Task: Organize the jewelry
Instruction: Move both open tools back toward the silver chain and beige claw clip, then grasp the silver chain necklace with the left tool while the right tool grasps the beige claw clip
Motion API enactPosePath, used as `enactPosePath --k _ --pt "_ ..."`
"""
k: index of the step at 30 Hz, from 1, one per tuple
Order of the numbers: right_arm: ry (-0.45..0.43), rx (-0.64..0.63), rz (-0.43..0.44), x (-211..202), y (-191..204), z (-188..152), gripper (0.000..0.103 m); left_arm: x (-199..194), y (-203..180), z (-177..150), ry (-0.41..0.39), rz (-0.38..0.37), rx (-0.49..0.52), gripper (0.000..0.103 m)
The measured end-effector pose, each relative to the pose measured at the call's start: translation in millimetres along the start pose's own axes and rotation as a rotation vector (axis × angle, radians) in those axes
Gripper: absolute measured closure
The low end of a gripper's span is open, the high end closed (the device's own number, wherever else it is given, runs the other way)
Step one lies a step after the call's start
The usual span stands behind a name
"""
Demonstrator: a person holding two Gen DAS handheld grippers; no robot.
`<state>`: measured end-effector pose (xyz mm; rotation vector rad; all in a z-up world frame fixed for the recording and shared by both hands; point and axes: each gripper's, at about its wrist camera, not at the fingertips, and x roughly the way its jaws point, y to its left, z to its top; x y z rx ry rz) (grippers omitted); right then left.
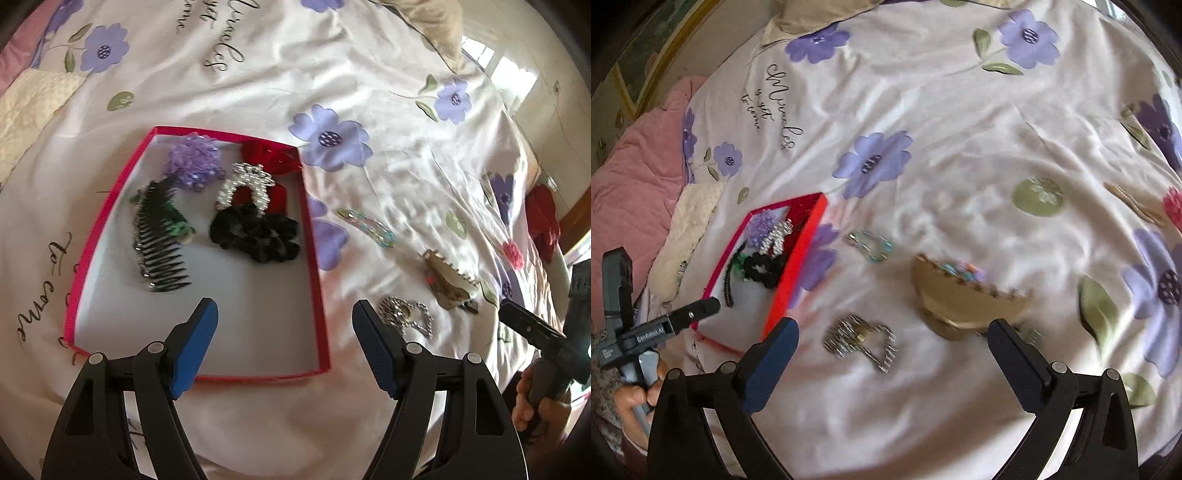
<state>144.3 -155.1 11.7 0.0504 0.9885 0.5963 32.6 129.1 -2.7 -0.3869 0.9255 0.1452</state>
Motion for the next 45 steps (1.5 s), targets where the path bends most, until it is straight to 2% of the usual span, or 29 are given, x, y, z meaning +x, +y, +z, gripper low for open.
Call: enactPosePath --k 4,7,16,19,24,30,38,43,45 --pt "0.001 0.120 0.069 -8 -33 -12 0.000 5 -13 -5 0.019 -0.013 0.018 0.027" --pt "-0.020 0.151 0.052 -14 -46 -20 0.000 9 -23 -8 0.034 -0.018 0.038 0.027" --pt "-0.003 0.031 0.050 -22 -55 -23 0.000 26 -55 -18 0.086 -0.032 0.108 0.027" --pt "0.018 -0.037 0.003 -16 -50 -17 0.000 32 -67 -21 0.108 -0.034 0.139 0.027" --pt "0.049 -0.124 -0.022 -5 -45 -4 0.000 41 -83 -23 0.132 -0.037 0.192 0.027" --pt "0.059 -0.212 0.015 2 -40 13 0.000 53 -101 -23 0.157 -0.045 0.261 0.027" --pt "0.122 -0.361 0.047 33 -26 29 0.003 84 -122 -18 0.207 -0.045 0.348 0.027" --pt "0.199 -0.432 0.053 61 -23 33 0.012 108 -127 -15 0.250 -0.055 0.363 0.029" --pt "0.232 -0.435 0.067 72 -25 34 0.025 113 -126 -16 0.261 -0.060 0.366 0.031"
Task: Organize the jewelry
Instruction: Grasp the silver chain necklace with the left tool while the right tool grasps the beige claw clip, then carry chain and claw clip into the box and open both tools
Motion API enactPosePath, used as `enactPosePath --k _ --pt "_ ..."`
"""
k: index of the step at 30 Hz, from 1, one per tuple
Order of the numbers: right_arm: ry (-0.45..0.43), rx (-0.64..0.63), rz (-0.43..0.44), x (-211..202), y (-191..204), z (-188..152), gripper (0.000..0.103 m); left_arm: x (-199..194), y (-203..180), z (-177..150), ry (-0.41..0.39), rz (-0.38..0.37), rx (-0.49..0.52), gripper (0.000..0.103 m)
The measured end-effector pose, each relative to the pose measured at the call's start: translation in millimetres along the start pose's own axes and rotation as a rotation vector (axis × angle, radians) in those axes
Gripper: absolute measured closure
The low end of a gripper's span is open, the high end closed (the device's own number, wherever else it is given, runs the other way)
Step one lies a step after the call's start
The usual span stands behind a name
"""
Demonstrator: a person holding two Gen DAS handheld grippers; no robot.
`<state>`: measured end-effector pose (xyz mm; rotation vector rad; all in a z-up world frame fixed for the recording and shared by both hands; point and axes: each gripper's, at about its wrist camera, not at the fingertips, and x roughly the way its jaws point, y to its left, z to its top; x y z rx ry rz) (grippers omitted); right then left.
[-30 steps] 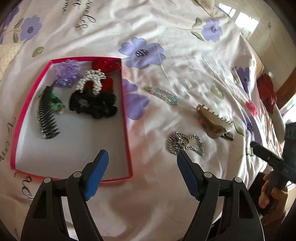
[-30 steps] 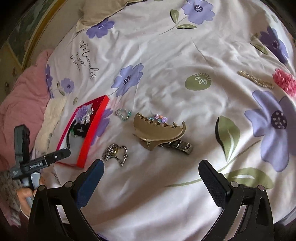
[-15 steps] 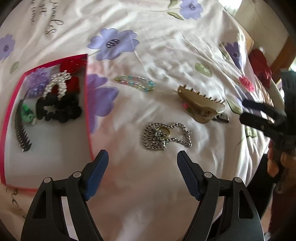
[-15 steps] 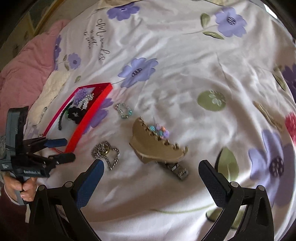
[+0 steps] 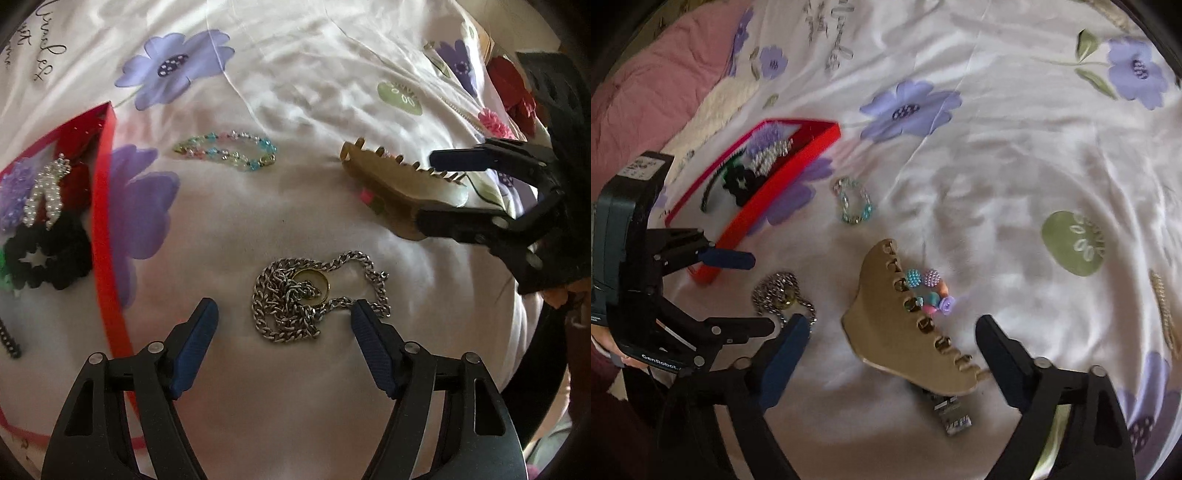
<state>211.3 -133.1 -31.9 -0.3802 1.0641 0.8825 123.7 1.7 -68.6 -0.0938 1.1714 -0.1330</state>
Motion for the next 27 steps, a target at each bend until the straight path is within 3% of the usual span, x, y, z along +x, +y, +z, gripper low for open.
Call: enactPosePath --k 1,3,4,6,9,13,16,27 --pt "0.013 -0.002 0.005 4 -1 0 0.028 1 0 -1 -0.002 -0.004 0.005 0.032" --pt "0.026 -0.012 -0.005 8 -2 -1 0.041 0 1 -3 -0.010 -0.011 0.014 0.048" --pt "0.029 -0.014 -0.010 10 -2 -1 0.042 0 1 -4 -0.016 -0.014 0.016 0.053" --pt "0.022 -0.015 -0.026 10 -2 -2 0.044 -2 2 -3 -0.022 -0.032 0.013 0.077" --pt "0.005 0.004 -0.038 7 -1 -4 0.046 -6 5 -3 -0.029 -0.047 0.003 0.094" --pt "-0.030 0.051 -0.035 -2 -5 -9 0.048 -18 3 -10 -0.056 -0.055 0.001 0.095" --pt "-0.077 0.119 -0.011 -13 -11 -13 0.056 -32 4 -15 -0.094 -0.066 -0.019 0.096" --pt "-0.207 0.318 0.097 -41 -17 -25 0.056 -110 20 -10 -0.279 -0.102 -0.085 0.096"
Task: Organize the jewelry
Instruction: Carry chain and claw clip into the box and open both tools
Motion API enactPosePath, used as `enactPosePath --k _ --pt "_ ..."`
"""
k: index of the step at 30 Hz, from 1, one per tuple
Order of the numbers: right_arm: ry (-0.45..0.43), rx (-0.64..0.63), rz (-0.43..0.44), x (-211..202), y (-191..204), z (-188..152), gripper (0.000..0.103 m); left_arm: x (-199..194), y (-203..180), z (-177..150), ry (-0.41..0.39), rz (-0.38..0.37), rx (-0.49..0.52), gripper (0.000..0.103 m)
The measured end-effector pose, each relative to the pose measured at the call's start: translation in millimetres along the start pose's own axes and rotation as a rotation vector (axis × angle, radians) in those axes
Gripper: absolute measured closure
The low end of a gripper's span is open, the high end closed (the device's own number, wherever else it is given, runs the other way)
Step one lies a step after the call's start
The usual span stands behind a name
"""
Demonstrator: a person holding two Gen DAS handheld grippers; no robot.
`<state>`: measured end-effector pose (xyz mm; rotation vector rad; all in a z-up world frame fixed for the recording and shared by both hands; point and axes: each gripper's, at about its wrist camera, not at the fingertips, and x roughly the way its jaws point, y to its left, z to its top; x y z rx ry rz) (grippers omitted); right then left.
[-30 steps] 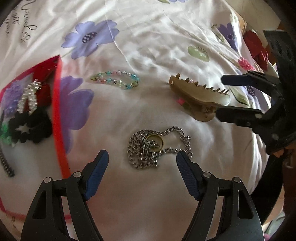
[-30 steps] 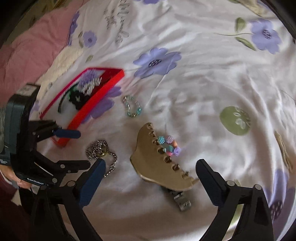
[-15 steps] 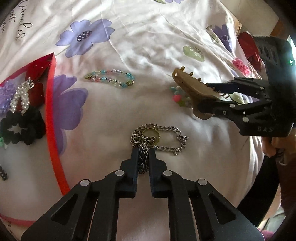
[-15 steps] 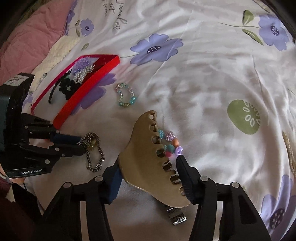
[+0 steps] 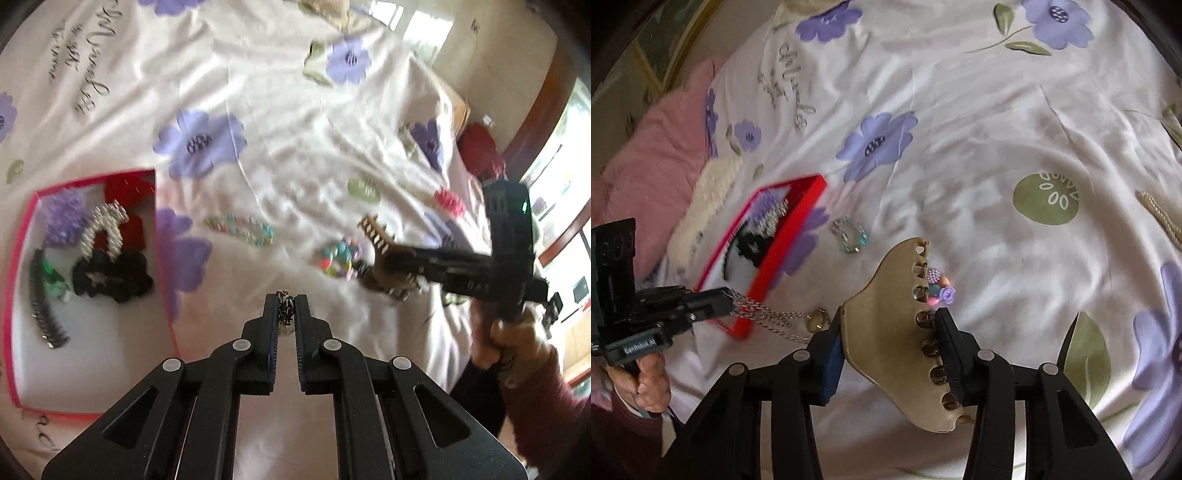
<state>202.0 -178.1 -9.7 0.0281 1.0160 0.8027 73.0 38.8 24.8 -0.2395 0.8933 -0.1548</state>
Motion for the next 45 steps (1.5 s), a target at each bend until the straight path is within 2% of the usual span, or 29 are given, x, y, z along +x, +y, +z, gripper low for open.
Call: enactPosePath --k 9,16,21,36,45 --pt "-0.058 0.026 0.103 -13 31 0 0.056 -51 16 17 -0.113 0.007 -0.038 0.097" --pt "-0.045 0.017 0.182 3 64 1 0.056 -91 34 23 -0.196 0.040 -0.069 0.097" --pt "-0.032 -0.007 0.221 14 89 1 0.056 -109 53 20 -0.225 0.074 -0.098 0.097" --pt "0.020 -0.058 0.311 64 163 13 0.056 -125 124 -11 -0.220 0.168 -0.223 0.097" --pt "0.059 -0.076 0.307 109 193 22 0.056 -111 169 -30 -0.171 0.223 -0.301 0.097"
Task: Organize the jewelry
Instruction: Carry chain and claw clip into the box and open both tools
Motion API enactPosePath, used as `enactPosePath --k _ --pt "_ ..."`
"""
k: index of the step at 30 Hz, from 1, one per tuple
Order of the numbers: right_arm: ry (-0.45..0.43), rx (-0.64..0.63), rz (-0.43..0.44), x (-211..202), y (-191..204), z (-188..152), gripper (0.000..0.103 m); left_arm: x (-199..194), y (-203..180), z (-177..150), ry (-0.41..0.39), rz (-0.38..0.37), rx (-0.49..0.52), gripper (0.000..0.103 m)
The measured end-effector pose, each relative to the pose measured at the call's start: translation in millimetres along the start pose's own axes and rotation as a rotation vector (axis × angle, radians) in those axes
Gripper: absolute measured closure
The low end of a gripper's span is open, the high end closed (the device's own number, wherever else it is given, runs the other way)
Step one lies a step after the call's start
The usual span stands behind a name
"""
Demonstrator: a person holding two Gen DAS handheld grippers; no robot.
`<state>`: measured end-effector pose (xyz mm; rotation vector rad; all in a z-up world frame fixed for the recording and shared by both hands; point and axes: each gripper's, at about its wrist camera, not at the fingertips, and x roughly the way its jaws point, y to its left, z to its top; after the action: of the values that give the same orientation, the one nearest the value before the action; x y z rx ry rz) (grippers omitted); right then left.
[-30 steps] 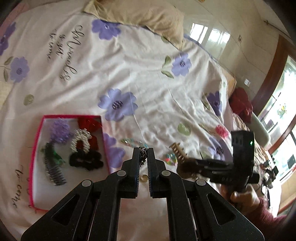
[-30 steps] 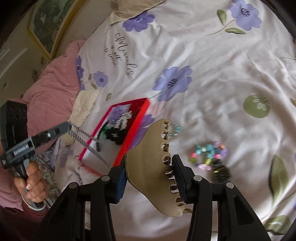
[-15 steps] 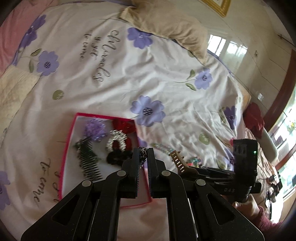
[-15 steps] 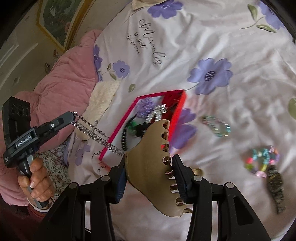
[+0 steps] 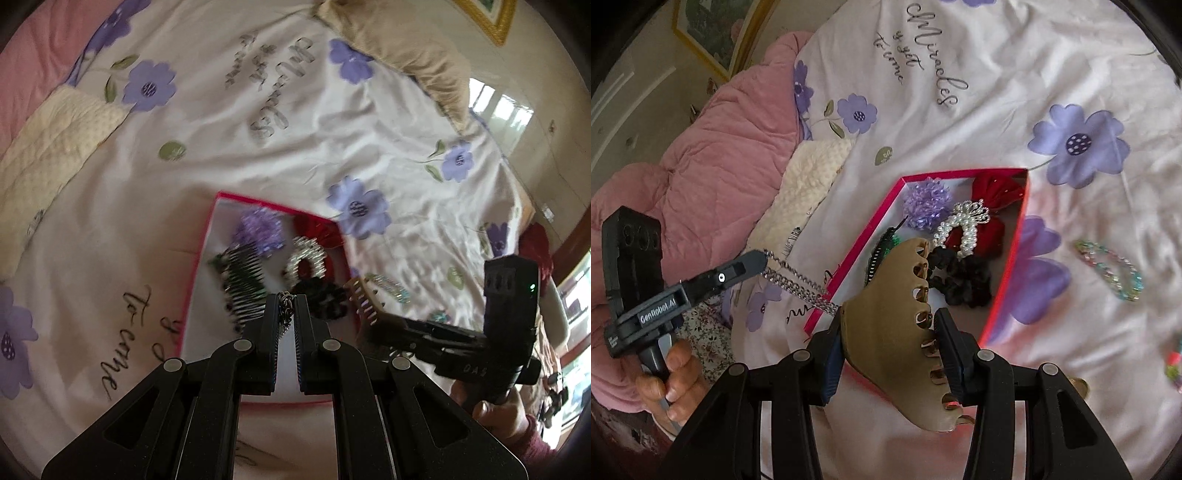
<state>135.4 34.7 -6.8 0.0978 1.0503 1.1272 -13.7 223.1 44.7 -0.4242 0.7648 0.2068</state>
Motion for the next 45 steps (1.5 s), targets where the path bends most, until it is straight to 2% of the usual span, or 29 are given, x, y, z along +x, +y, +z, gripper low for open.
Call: enactPosePath --k 8,16,28,31,37,45 --pt "0.044 0.006 -0.063 39 -7 4 0.056 42 33 -18 0.126 0.054 -0.044 0.097" --pt "0.055 -0.027 -0.124 60 -6 12 0.056 76 40 -32 0.248 0.141 -0.009 0.097" --pt "0.080 -0.056 -0.151 77 -6 10 0.056 88 47 -37 0.287 0.138 -0.016 0.096" --pt "0.086 -0.045 -0.137 80 -7 9 0.055 89 49 -36 0.291 0.141 -0.016 0.093" --pt "0.099 -0.023 -0.110 84 -9 7 0.050 88 49 -36 0.296 0.153 -0.012 0.077" --pt "0.096 -0.011 -0.108 82 -8 7 0.049 88 45 -37 0.300 0.159 0.008 0.070"
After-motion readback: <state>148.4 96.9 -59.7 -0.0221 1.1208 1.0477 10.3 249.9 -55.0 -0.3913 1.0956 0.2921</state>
